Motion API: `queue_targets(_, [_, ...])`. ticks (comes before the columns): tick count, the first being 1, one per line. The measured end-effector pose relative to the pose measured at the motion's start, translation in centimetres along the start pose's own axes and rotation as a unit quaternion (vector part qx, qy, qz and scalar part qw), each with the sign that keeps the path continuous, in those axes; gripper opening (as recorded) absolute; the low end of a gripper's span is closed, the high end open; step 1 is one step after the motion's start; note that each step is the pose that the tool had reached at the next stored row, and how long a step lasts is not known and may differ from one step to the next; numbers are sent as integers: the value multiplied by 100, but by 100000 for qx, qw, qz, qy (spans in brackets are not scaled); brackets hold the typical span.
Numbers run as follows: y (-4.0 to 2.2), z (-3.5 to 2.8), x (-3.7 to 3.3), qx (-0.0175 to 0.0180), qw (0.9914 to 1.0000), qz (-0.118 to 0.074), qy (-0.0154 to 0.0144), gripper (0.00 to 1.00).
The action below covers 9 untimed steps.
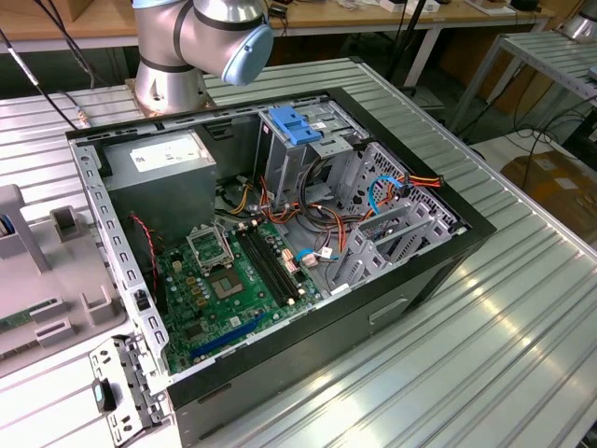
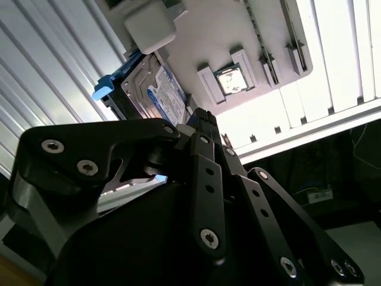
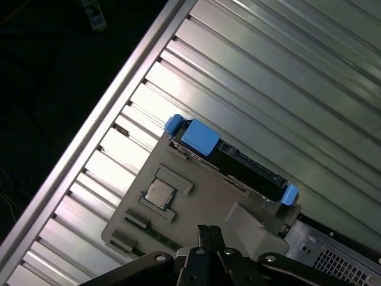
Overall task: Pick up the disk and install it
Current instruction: 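Pick up the disk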
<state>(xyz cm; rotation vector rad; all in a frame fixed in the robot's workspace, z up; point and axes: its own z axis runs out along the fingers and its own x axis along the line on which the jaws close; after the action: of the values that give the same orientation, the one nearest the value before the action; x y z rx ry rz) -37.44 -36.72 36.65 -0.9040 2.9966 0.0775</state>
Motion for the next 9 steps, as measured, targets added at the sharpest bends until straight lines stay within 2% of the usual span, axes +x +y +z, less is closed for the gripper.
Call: queue_targets(9, [0,0,0,-54,99975,-2212,100,11])
